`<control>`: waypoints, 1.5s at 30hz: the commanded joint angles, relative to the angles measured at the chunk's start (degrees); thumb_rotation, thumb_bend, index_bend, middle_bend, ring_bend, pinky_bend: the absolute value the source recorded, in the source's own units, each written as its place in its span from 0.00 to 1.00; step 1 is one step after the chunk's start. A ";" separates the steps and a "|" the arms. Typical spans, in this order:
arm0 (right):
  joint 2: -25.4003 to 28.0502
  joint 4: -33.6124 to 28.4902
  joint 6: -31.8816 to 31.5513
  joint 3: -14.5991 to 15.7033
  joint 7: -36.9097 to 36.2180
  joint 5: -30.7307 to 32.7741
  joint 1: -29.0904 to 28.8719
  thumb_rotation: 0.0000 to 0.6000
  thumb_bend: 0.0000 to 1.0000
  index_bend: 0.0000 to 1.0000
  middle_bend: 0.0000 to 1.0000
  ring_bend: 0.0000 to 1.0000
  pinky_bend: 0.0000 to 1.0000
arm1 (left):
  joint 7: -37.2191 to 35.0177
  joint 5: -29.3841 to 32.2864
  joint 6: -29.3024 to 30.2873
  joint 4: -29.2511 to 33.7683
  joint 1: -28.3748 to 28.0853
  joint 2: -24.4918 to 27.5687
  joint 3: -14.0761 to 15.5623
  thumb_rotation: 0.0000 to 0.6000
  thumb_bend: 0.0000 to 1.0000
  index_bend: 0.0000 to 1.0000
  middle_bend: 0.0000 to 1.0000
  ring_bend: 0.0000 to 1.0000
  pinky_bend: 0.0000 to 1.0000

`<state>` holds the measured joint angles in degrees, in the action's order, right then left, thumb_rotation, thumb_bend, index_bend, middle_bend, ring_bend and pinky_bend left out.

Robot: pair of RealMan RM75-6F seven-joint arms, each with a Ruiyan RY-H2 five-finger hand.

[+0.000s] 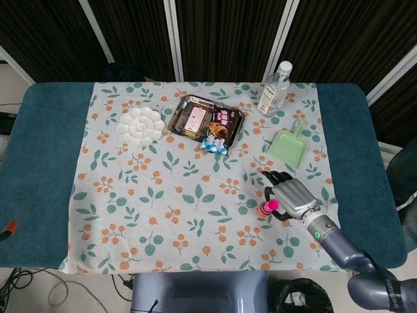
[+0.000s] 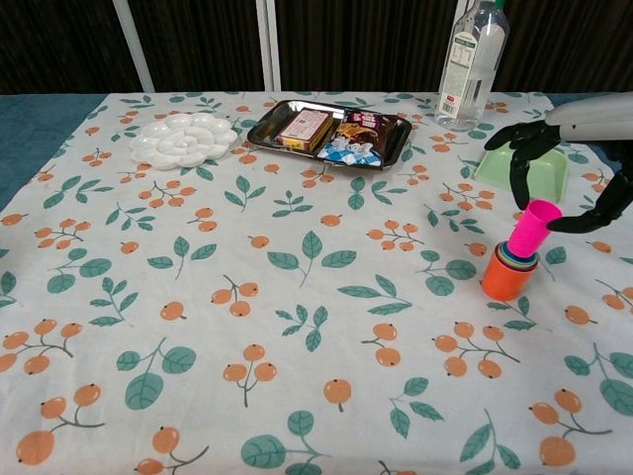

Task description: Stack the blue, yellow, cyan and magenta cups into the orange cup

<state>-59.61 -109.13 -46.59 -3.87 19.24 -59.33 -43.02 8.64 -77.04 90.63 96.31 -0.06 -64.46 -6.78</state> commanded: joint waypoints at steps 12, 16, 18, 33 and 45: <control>-1.12 1.21 0.36 0.41 -0.75 -0.32 0.01 1.00 0.43 0.50 0.00 0.06 0.12 | -0.05 0.07 0.03 -0.03 0.05 0.04 -0.02 1.00 0.19 0.20 0.10 0.00 0.00; -1.63 1.55 0.36 0.48 -1.03 -0.25 0.03 1.00 0.43 0.48 0.00 0.06 0.11 | -0.06 0.06 0.11 -0.03 0.08 0.05 -0.04 1.00 0.19 0.20 0.10 0.00 0.00; -1.84 1.77 0.47 0.62 -1.02 -0.15 0.03 1.00 0.43 0.39 0.00 0.06 0.11 | -0.11 0.09 0.14 0.00 0.10 0.06 -0.07 1.00 0.19 0.20 0.10 0.00 0.00; -1.45 1.42 -1.78 0.60 -0.78 0.16 0.65 1.00 0.43 0.05 0.00 0.06 0.12 | -0.28 0.05 0.03 -0.04 0.03 0.10 -0.11 1.00 0.19 0.20 0.10 0.00 0.00; 1.21 -3.21 -25.63 1.99 -1.34 -11.40 13.21 1.00 0.43 0.04 0.00 0.00 0.09 | -0.46 -0.32 0.26 0.27 0.06 0.12 -0.08 1.00 0.19 0.20 0.10 0.00 0.00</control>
<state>-58.90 -111.32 -65.51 -3.31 18.03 -66.77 -34.69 8.21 -77.35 90.88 96.55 -0.02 -64.34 -6.86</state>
